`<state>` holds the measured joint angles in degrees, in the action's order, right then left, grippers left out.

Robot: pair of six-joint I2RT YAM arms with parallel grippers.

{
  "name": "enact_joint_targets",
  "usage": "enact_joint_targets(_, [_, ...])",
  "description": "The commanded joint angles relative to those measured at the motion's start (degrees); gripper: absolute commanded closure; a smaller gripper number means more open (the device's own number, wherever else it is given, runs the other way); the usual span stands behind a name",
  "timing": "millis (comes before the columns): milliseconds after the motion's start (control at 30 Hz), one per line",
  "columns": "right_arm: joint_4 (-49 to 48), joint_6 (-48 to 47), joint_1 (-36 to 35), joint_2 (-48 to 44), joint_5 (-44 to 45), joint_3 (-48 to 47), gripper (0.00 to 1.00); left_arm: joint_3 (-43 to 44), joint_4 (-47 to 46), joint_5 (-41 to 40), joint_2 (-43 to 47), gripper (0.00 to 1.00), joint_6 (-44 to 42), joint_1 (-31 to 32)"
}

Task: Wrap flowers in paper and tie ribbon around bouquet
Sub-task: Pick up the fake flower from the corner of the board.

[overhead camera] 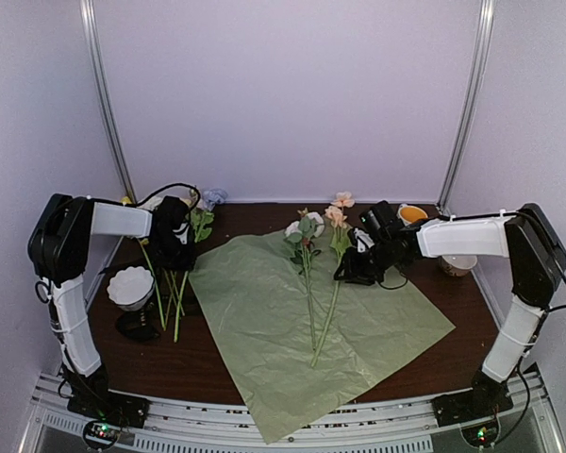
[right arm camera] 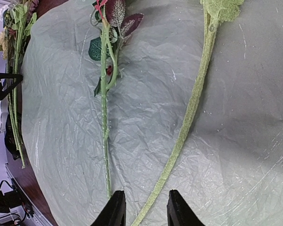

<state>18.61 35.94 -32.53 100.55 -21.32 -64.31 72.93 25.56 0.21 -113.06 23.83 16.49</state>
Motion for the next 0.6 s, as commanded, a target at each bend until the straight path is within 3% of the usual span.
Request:
enact_joint_targets(0, [1.3, -1.2, -0.2, -2.7, 1.6, 0.4, 0.68, 1.3, 0.4, 0.0, 0.6, 1.00, 0.3, -0.3])
enact_joint_targets(267, [2.9, -2.6, -0.3, -6.1, 1.9, -0.2, 0.68, -3.1, -4.8, -0.7, 13.7, 1.00, 2.7, -0.4])
enact_joint_targets(433, [-0.2, -6.0, -1.4, -11.0, -1.1, -0.5, 0.68, -9.3, -17.2, 5.7, 26.7, 1.00, 2.6, 0.2])
enact_joint_targets(567, [-9.8, -7.2, -4.4, -16.9, -6.6, -0.6, 0.68, -13.8, -27.8, 12.3, 36.7, 1.00, 0.2, 3.9])
